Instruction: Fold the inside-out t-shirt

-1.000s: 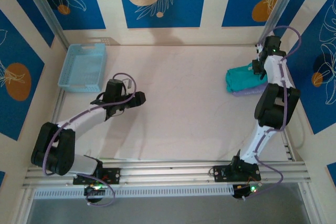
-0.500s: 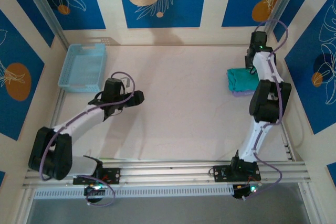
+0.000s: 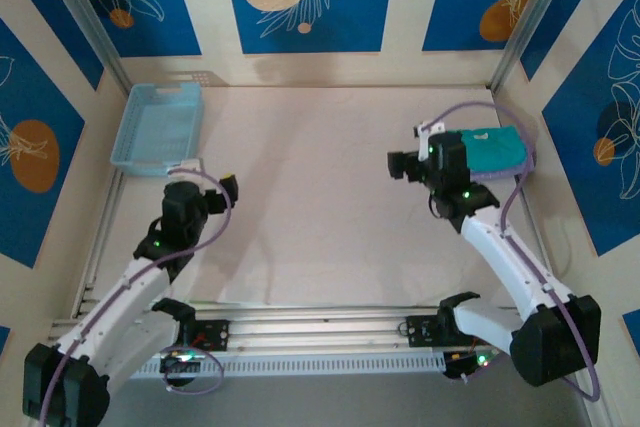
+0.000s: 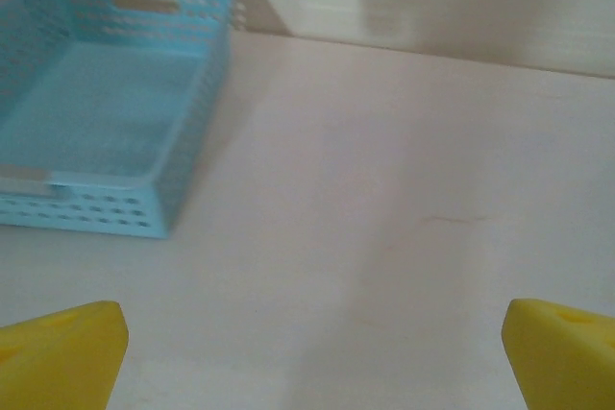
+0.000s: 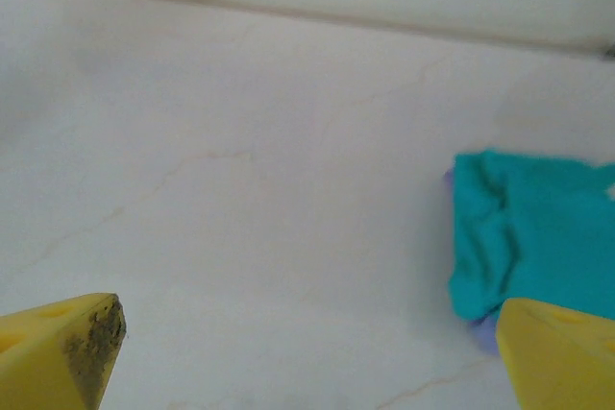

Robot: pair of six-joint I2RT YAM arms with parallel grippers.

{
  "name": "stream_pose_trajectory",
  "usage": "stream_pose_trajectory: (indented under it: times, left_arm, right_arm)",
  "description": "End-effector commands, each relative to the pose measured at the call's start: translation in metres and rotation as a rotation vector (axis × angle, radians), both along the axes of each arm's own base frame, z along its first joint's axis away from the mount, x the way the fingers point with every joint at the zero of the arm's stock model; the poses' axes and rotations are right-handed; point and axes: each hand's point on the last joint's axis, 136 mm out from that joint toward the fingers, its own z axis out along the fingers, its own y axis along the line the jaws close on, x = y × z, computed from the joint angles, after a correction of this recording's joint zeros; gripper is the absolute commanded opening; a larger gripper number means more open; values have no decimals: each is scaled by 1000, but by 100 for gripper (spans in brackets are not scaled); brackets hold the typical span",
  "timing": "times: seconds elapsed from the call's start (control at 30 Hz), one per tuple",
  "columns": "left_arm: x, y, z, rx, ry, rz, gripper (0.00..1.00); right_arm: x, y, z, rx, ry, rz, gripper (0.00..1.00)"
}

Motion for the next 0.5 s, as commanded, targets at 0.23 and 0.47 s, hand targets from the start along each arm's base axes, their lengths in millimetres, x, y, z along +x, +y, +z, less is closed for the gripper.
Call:
stream_pose_trajectory:
  times: [0.23,0.47]
  left_arm:
    - [40,26,-45,324,-71,47,100]
    - [77,25,-73,312,-72,10,99]
  right_arm:
    - [33,-10,-70,-7,-174,-33,99]
    - [41,-29,-89,52,-220,-7,99]
